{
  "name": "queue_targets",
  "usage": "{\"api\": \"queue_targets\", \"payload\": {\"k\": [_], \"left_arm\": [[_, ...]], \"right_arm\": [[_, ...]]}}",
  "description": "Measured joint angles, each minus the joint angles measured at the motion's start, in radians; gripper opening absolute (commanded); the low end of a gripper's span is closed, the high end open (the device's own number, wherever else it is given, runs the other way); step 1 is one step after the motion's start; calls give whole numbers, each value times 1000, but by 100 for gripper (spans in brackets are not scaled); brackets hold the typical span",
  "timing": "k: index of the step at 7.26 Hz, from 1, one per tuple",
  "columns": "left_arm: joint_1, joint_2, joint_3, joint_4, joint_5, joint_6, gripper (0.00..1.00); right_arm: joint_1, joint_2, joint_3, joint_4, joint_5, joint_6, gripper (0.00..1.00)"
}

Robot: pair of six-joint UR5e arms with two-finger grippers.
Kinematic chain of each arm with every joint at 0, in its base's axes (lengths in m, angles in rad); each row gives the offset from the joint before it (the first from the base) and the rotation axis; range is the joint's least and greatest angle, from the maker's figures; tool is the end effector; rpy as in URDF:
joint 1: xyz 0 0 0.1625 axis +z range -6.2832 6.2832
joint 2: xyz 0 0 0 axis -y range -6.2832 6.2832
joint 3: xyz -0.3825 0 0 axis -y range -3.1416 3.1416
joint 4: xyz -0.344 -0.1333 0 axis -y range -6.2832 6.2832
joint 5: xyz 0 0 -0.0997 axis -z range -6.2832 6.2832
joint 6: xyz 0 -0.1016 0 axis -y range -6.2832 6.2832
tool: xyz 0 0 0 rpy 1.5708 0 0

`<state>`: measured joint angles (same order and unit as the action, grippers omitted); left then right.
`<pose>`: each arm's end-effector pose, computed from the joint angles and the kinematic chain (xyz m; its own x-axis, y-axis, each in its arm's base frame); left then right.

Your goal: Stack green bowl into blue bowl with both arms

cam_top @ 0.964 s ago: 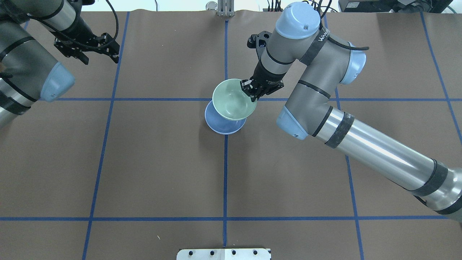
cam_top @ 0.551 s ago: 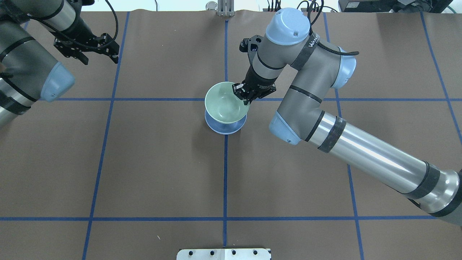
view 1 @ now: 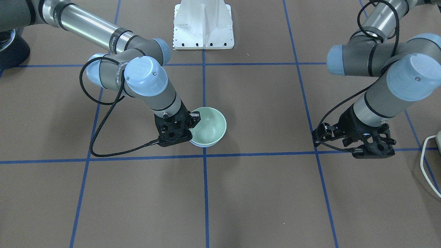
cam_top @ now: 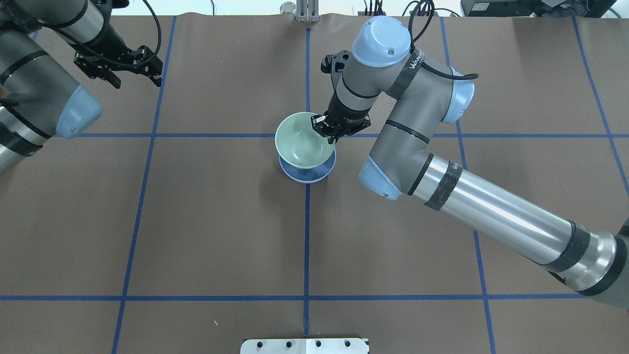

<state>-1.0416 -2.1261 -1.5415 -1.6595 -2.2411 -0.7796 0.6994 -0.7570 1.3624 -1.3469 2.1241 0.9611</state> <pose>0.2557 -0.5763 0.3224 0.6424 0.0056 -0.7664 0.0551 0.9971 0.0534 -0.4781 -0.5066 0.2143 0.5675 -0.1592 0.8078 0.0900 0.9872 0.1313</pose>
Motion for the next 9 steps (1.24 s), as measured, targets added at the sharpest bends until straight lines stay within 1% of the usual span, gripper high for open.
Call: {"api": "queue_targets", "payload": {"k": [3, 9], "left_arm": [[0, 0, 0, 0, 0, -3, 97], [0, 0, 2, 0, 0, -2, 97]], "right_arm": [[-14, 4, -14, 0, -17, 1, 13], [-20, 4, -19, -3, -20, -1, 13]]}}
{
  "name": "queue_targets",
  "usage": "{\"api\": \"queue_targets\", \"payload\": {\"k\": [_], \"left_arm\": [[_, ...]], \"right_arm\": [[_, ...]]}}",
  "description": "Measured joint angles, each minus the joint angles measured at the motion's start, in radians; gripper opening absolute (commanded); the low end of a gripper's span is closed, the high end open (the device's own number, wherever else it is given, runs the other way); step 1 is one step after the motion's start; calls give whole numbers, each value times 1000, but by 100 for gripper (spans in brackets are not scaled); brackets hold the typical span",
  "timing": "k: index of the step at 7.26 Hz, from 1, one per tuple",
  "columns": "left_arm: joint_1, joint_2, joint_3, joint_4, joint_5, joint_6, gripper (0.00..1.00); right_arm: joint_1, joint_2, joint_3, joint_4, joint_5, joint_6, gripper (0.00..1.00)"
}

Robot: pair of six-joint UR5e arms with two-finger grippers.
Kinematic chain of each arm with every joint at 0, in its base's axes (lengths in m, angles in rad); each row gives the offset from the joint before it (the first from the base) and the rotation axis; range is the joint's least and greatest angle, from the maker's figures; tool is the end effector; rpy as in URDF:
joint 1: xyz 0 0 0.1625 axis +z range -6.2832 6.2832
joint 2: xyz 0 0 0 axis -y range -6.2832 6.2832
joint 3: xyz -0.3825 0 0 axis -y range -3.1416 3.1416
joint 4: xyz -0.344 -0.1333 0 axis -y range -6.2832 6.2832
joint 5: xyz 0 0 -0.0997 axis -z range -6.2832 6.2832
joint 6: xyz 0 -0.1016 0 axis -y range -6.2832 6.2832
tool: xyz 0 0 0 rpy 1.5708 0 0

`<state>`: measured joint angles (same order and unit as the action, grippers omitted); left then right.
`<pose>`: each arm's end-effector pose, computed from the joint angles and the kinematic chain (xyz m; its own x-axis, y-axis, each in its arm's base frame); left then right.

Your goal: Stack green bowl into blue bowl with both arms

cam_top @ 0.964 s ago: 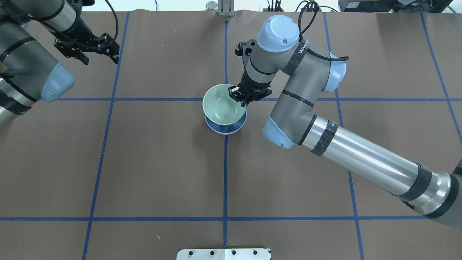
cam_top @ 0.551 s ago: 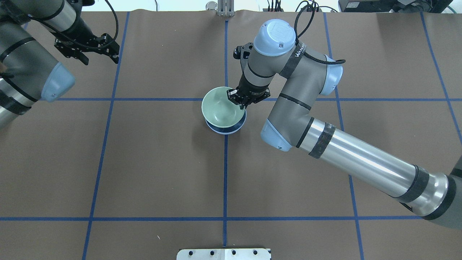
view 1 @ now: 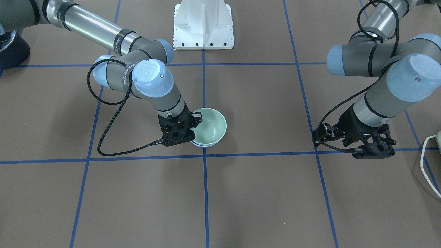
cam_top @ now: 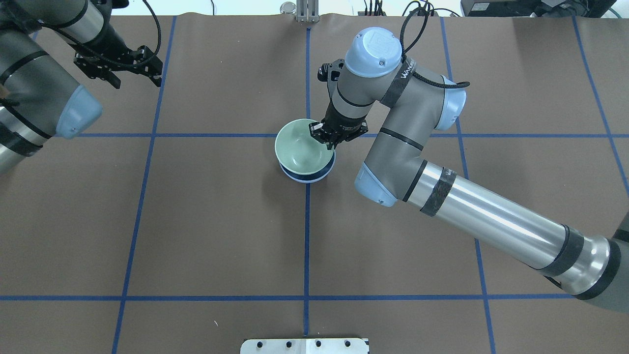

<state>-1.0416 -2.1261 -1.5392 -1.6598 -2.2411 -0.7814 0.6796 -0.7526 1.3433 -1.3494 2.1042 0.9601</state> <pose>0.2559 -0.5766 0.3233 0.6431 0.0024 -0.7658 0.0562 0.9972 0.0503 -0.4908 -0.5015 0.2202 0.5841 -0.1628 0.7952 0.0986 0.9866 0.1296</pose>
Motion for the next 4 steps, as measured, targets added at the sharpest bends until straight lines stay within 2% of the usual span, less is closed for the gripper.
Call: {"api": "queue_targets", "payload": {"k": [3, 4], "left_arm": [[1, 0, 2, 0, 0, 1, 97], [1, 0, 4, 0, 0, 2, 97]], "right_arm": [[0, -1, -1, 0, 0, -8, 15], [0, -1, -1, 0, 0, -10, 35]]}}
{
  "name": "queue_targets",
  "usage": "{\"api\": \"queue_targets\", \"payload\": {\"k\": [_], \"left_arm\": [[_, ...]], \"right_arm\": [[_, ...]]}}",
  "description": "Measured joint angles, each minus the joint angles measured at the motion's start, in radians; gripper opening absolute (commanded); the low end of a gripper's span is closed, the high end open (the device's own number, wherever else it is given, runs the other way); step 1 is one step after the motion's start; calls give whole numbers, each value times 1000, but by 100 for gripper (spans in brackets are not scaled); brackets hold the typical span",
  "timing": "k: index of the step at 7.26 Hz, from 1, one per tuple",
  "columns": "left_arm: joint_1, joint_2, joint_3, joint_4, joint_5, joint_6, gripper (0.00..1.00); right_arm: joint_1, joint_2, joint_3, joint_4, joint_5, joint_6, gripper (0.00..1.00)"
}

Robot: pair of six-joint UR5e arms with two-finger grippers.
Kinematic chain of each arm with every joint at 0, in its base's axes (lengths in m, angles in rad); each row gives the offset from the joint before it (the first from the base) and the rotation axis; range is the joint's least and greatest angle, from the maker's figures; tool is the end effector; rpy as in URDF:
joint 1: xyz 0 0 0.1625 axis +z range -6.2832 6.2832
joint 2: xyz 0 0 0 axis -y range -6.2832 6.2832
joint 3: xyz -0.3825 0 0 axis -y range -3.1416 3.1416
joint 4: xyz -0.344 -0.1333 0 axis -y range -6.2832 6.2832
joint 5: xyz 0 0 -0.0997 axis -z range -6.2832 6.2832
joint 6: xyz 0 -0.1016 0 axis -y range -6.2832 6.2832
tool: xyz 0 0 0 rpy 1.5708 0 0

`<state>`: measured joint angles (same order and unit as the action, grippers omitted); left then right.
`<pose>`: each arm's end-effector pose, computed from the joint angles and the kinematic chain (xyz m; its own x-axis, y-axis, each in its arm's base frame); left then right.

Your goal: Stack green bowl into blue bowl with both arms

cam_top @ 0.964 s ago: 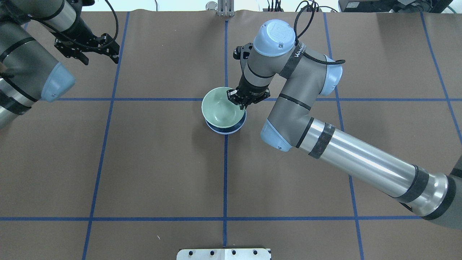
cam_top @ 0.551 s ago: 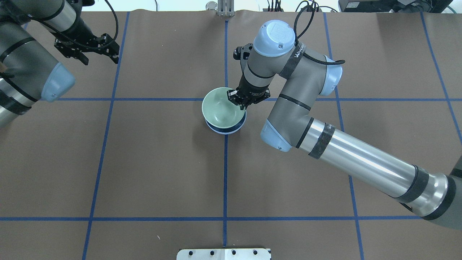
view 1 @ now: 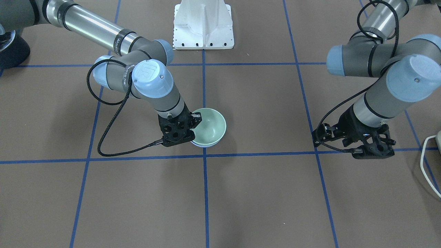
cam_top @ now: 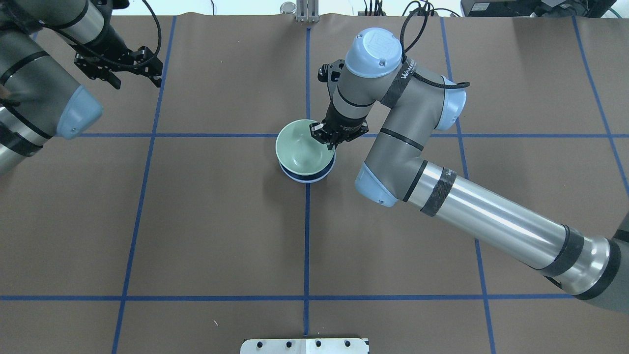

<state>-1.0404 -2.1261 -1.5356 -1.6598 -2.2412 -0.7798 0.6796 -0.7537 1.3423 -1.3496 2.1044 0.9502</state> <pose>0.2569 -0.5768 0.3248 0.6445 0.0024 -0.7646 0.0538 0.9974 0.0485 -0.4909 -0.5016 0.2214 0.5845 -0.1714 0.7931 0.1048 0.9852 0.1357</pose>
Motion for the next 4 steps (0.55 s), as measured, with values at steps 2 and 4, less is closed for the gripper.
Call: {"api": "queue_targets", "payload": {"k": [2, 4], "left_arm": [[0, 0, 4, 0, 0, 0, 97], [0, 0, 5, 0, 0, 1, 97]], "right_arm": [[0, -1, 0, 1, 0, -5, 94], [1, -2, 1, 3, 0, -11, 100]]}}
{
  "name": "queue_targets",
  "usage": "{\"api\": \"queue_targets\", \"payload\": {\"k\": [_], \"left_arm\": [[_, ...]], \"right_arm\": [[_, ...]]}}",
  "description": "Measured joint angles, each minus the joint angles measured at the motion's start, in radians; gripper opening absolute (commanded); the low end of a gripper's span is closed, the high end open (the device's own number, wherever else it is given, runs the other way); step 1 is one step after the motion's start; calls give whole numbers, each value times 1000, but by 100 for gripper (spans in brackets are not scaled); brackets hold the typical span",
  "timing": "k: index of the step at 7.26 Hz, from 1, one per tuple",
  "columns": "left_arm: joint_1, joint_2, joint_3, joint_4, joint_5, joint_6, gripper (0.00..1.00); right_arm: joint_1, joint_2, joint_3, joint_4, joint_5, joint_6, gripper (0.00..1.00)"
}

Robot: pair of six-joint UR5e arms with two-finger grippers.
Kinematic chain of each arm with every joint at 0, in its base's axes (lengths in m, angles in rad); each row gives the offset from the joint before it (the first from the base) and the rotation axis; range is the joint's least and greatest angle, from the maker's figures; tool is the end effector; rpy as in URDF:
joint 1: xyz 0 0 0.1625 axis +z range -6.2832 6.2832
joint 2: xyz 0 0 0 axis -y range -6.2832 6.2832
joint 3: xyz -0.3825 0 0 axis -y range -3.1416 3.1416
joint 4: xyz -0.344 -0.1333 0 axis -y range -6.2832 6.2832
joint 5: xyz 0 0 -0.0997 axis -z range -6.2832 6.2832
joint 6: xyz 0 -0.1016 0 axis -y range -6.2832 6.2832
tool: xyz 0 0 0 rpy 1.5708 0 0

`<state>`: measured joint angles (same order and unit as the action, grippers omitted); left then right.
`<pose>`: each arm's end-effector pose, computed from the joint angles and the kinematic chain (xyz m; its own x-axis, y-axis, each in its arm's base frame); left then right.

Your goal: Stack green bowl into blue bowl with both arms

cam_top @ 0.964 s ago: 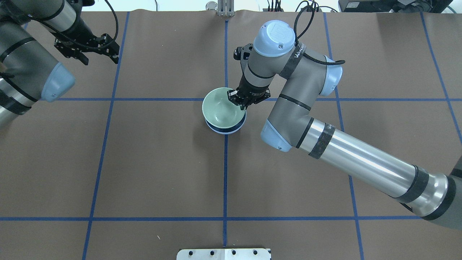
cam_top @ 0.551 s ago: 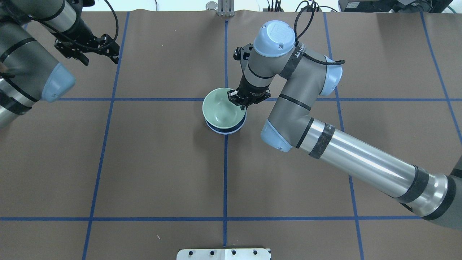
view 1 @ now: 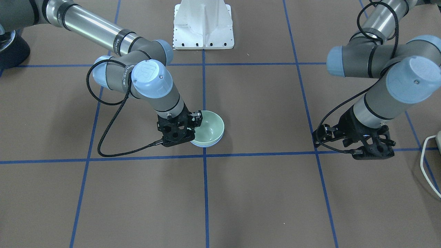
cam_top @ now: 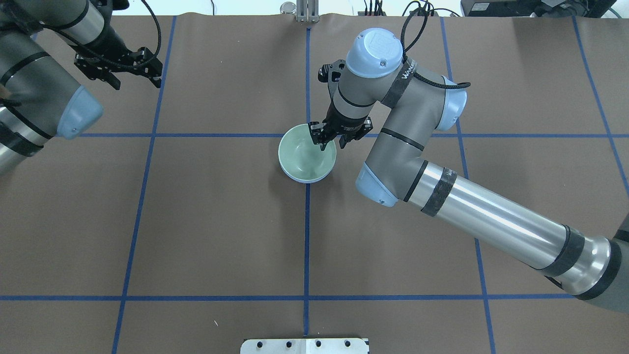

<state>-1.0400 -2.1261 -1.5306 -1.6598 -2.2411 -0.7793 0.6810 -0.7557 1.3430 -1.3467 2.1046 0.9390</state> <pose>0.2575 -0.5774 0.3270 0.6465 -0.0001 -0.7629 0.0530 0.9976 0.0448 -0.4900 -0.5021 0.2221 0.5824 -0.1824 0.7921 0.1099 0.9832 0.1456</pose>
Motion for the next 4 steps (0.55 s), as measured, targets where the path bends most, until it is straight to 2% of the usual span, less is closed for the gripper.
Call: {"api": "queue_targets", "payload": {"k": [4], "left_arm": [[0, -1, -2, 0, 0, 1, 97]], "right_arm": [[15, -6, 27, 22, 1, 1, 100]]}}
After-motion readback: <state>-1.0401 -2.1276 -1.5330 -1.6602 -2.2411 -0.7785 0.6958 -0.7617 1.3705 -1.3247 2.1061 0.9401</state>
